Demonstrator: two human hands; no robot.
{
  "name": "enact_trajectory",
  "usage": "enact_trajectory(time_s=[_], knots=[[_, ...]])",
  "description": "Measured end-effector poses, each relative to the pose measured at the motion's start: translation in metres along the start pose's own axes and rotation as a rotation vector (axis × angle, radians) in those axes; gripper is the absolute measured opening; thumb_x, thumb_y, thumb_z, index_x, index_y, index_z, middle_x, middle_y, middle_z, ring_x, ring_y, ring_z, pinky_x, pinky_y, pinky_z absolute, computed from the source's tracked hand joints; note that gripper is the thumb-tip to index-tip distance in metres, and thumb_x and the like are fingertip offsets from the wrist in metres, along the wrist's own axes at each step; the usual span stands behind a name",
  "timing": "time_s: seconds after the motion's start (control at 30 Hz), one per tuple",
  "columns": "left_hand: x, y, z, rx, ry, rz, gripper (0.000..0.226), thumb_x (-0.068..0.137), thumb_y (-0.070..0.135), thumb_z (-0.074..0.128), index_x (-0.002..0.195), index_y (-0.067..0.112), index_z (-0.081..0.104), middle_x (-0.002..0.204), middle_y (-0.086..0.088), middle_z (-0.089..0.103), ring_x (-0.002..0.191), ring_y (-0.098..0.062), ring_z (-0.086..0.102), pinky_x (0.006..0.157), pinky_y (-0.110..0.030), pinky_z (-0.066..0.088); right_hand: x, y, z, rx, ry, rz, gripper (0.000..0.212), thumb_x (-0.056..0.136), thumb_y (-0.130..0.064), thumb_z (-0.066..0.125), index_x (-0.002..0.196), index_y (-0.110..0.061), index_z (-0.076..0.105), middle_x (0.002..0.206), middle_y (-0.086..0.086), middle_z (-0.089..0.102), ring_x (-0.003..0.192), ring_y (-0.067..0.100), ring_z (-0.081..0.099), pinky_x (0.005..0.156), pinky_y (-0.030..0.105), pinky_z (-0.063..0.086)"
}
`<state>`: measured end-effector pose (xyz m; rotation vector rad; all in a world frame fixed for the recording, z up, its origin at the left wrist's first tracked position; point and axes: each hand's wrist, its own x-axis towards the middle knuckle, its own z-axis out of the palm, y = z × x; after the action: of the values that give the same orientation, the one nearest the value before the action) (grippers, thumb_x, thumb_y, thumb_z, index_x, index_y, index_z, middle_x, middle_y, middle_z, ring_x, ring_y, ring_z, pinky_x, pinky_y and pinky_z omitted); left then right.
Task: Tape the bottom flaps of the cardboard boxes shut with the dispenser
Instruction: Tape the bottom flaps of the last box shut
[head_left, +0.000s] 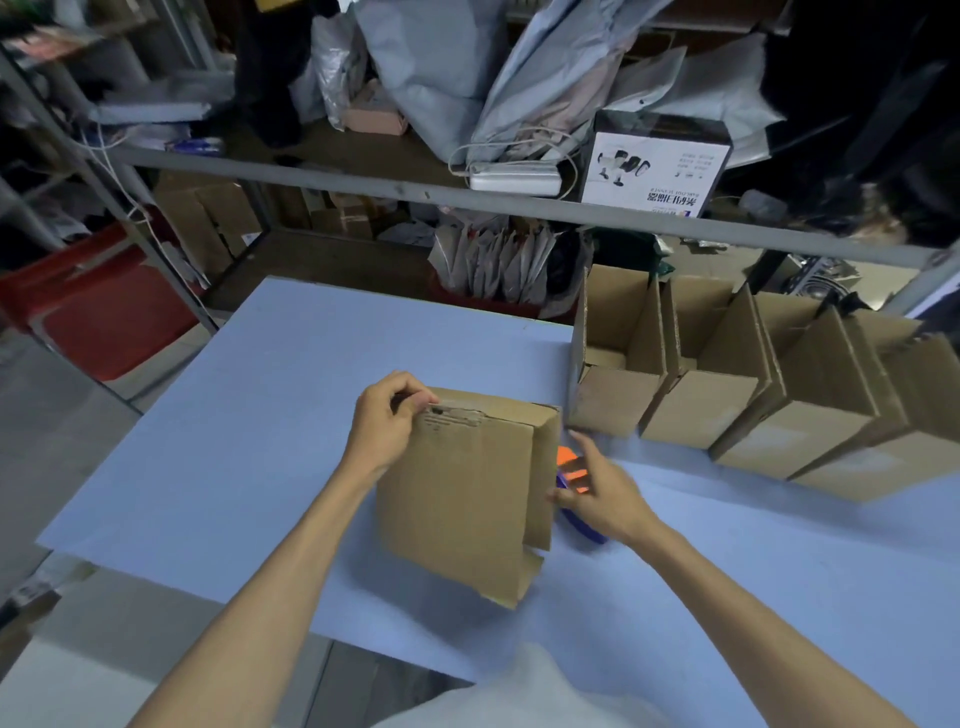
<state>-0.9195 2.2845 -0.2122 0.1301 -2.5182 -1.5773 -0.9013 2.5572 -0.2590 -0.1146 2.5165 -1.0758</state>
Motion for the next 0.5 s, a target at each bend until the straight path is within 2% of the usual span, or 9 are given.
enact_trajectory(time_s=[0.07,0.13,0.2,0.27,0.33,0.4,0.47,0.5], knots=[[0.001,0.001,0.003,0.003,0.018,-0.023,0.031,0.090,0.002,0.060,0.070,0.025,0.065,0.081,0.005,0.066,0.082,-0.005,0.060,0.077,-0.019,0.042,0.000,0.001,0.014,0.031,-0.015,-0.050,0.058,0.084,-0.010,0.068,0.133,-0.019,0.039,0.095,-0.011,0.061,0.082,0.005,0.062,0.067,0.010,0.043],[-0.001,0.003,0.009,0.107,0.082,-0.012,0.019,0.093,0.006,0.057,0.084,0.020,0.066,0.094,0.004,0.060,0.098,-0.017,0.054,0.088,-0.027,0.041,0.001,-0.005,0.022,0.081,0.074,-0.082,0.047,0.085,0.003,0.056,0.125,-0.020,0.046,0.087,-0.003,0.060,0.078,0.020,0.060,0.061,0.019,0.044],[-0.008,0.005,0.015,0.208,0.157,-0.043,0.015,0.094,0.015,0.058,0.108,0.018,0.061,0.114,0.000,0.046,0.110,-0.019,0.042,0.100,-0.032,0.036,0.001,-0.017,0.025,0.167,0.143,-0.090,0.046,0.085,0.006,0.046,0.120,-0.023,0.051,0.082,0.007,0.060,0.073,0.028,0.059,0.060,0.033,0.050],[-0.017,0.013,0.019,0.191,0.107,-0.127,0.033,0.091,0.035,0.062,0.118,0.019,0.053,0.120,0.000,0.040,0.117,-0.020,0.042,0.104,-0.037,0.037,0.004,-0.030,0.025,0.139,0.196,-0.104,0.044,0.087,0.001,0.045,0.124,-0.022,0.052,0.085,0.009,0.061,0.076,0.027,0.059,0.068,0.042,0.052],[-0.024,0.022,0.024,0.171,-0.036,-0.188,0.058,0.082,0.054,0.064,0.128,0.023,0.046,0.123,0.006,0.040,0.121,-0.016,0.045,0.104,-0.038,0.040,0.008,-0.042,0.023,0.095,0.245,-0.125,0.043,0.090,-0.004,0.046,0.130,-0.018,0.050,0.092,0.006,0.062,0.082,0.024,0.058,0.074,0.043,0.051],[-0.024,0.027,0.027,0.306,-0.152,-0.187,0.082,0.078,0.050,0.070,0.145,0.022,0.032,0.135,0.005,0.035,0.127,-0.016,0.041,0.105,-0.036,0.039,0.013,-0.050,0.021,0.094,0.284,-0.135,0.044,0.092,-0.007,0.045,0.135,-0.018,0.047,0.094,0.002,0.061,0.086,0.021,0.057,0.076,0.041,0.049],[-0.017,0.031,0.024,0.427,-0.176,-0.193,0.080,0.083,0.031,0.066,0.150,0.020,0.023,0.135,-0.003,0.035,0.122,-0.025,0.046,0.098,-0.035,0.042,0.018,-0.056,0.019,0.068,0.333,-0.123,0.048,0.093,-0.008,0.045,0.139,-0.021,0.041,0.090,0.000,0.059,0.083,0.019,0.055,0.073,0.039,0.048],[-0.012,0.032,0.022,0.442,-0.153,-0.197,0.073,0.086,0.022,0.062,0.149,0.022,0.027,0.130,-0.006,0.039,0.114,-0.028,0.051,0.092,-0.035,0.046,0.020,-0.060,0.018,0.041,0.364,-0.119,0.051,0.093,-0.009,0.045,0.142,-0.022,0.037,0.089,0.001,0.058,0.082,0.019,0.056,0.072,0.039,0.048]])
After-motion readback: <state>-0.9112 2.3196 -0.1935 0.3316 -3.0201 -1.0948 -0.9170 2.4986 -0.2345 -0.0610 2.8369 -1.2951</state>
